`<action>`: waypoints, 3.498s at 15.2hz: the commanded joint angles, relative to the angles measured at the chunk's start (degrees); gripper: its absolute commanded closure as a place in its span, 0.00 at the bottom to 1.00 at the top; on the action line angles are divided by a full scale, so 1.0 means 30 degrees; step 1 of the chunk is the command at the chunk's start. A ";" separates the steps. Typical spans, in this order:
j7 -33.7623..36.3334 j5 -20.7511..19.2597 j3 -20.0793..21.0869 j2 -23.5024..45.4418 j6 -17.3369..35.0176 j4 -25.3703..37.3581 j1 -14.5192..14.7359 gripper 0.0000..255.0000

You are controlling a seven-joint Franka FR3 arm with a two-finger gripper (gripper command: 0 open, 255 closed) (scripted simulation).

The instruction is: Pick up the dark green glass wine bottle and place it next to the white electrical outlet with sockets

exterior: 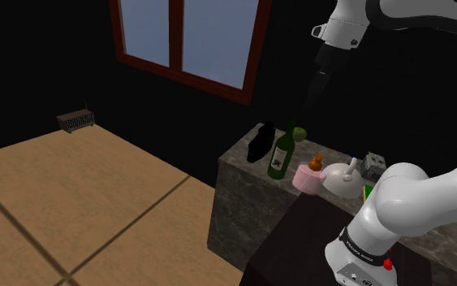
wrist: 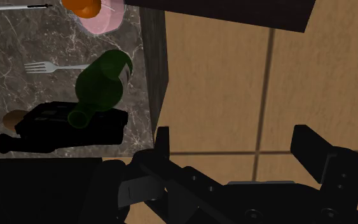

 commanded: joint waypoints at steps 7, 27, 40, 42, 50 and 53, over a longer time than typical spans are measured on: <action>-0.2783 -0.1666 -0.1968 0.0831 0.2738 -0.1841 -0.0344 0.00; -0.7938 -0.4384 -0.6395 0.6199 1.0885 -0.4035 -0.1047 0.00; -0.7939 -0.4383 -0.6396 0.6200 1.0883 -0.4031 -0.1047 1.00; -0.7939 -0.4383 -0.6396 0.6200 1.0883 -0.4031 -0.1047 1.00; -0.8063 -0.4210 -0.6172 0.5776 0.9241 -0.2808 -0.0988 1.00; -0.8129 -0.4122 -0.6068 0.5634 0.8442 -0.2148 -0.0954 1.00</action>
